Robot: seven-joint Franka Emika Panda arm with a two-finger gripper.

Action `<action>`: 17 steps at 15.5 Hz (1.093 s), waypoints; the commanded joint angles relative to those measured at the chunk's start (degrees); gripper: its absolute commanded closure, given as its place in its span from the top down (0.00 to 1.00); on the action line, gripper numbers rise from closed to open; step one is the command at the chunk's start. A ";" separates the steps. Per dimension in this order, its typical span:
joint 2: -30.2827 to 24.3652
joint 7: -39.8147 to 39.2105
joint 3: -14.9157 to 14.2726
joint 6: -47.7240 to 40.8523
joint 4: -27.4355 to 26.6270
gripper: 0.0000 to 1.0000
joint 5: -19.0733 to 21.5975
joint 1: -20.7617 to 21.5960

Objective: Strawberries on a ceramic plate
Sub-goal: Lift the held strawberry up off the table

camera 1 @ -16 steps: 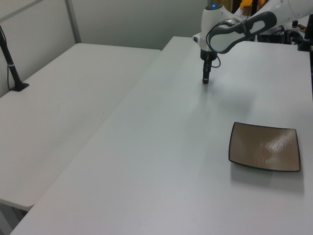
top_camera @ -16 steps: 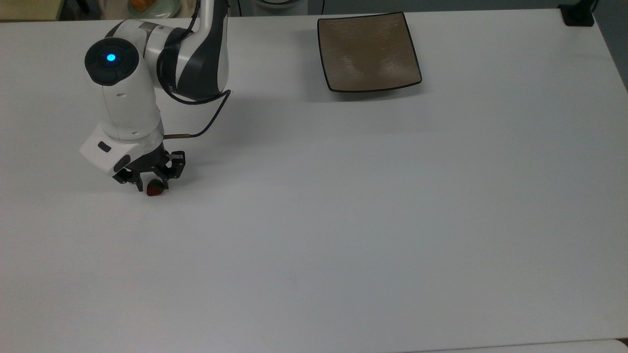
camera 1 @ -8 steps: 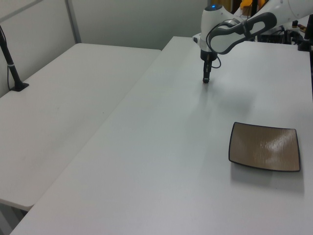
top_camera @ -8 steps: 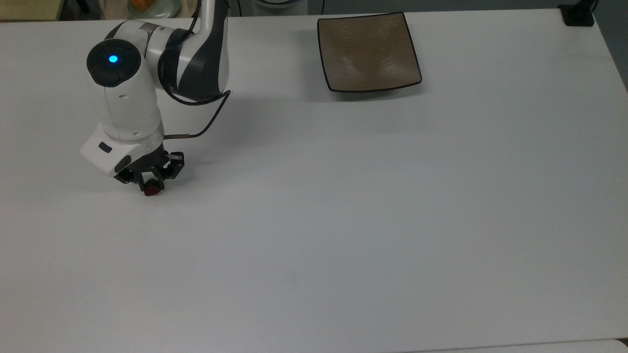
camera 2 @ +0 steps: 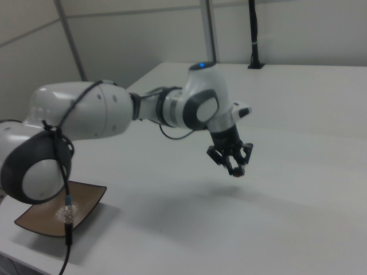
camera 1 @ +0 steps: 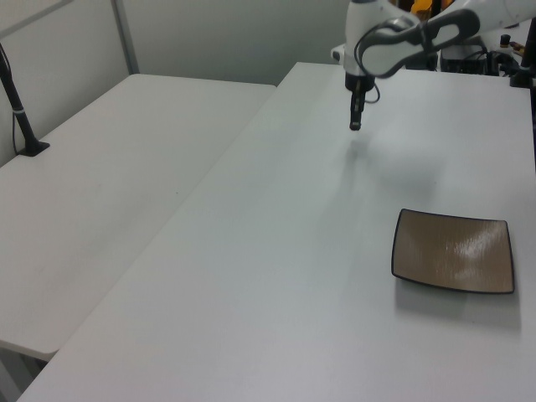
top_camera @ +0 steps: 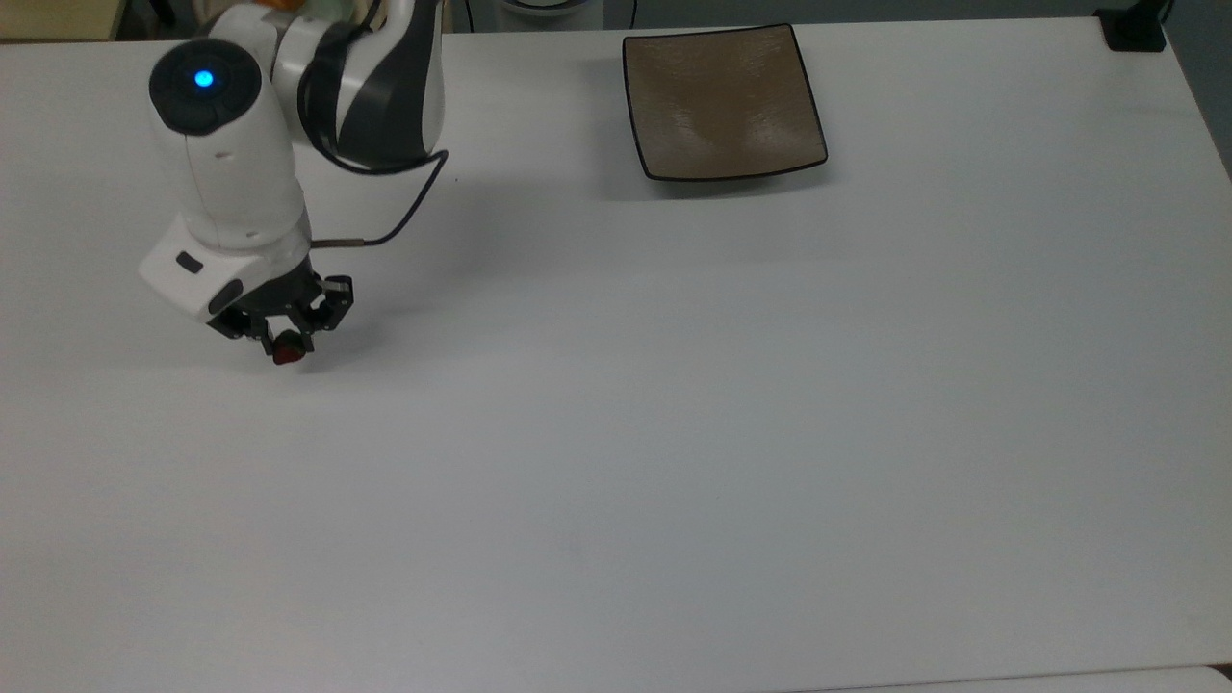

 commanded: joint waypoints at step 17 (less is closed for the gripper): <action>-32.59 0.23 0.55 -40.15 -10.58 0.01 10.61 14.75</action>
